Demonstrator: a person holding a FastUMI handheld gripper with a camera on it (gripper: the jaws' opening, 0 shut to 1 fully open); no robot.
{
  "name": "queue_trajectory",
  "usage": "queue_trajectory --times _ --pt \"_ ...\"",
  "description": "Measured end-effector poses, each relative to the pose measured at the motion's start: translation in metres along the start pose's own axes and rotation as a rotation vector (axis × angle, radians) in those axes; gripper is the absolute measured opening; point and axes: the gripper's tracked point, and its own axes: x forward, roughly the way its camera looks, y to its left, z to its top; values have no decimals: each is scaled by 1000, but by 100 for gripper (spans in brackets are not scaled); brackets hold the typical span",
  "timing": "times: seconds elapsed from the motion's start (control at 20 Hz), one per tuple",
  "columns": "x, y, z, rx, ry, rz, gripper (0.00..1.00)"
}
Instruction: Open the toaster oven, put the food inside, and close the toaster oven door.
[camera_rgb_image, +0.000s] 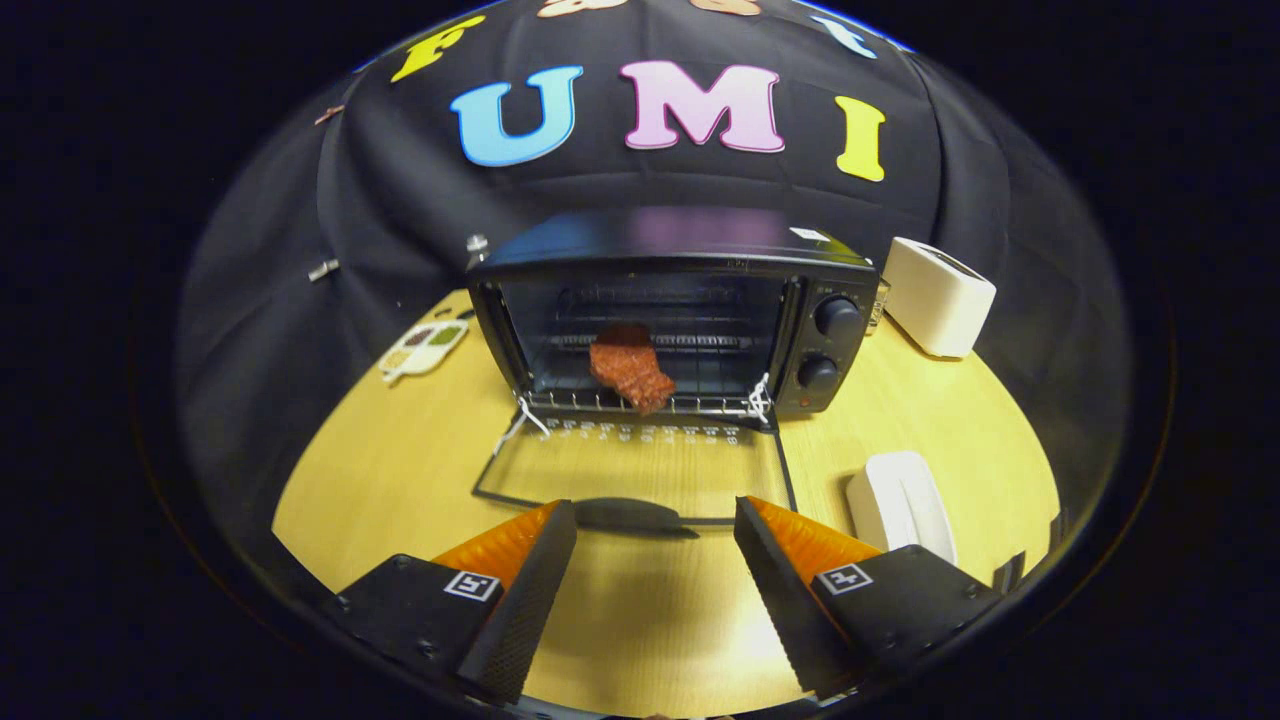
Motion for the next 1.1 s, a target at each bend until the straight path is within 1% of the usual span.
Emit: queue_trajectory --times 0.1,0.25,0.35,0.45,0.6,0.9,1.0,1.1 --pt "8 2 -13 -1 50 -3 99" --pt "18 6 -35 29 133 6 99" --pt "22 6 -46 11 172 5 99" --pt "29 8 -52 9 191 10 99" --pt "38 12 -55 42 215 3 99" --pt "64 8 -62 37 253 -42 99" --pt "69 9 -60 67 248 -38 99" --pt "71 9 -60 66 256 -34 99"
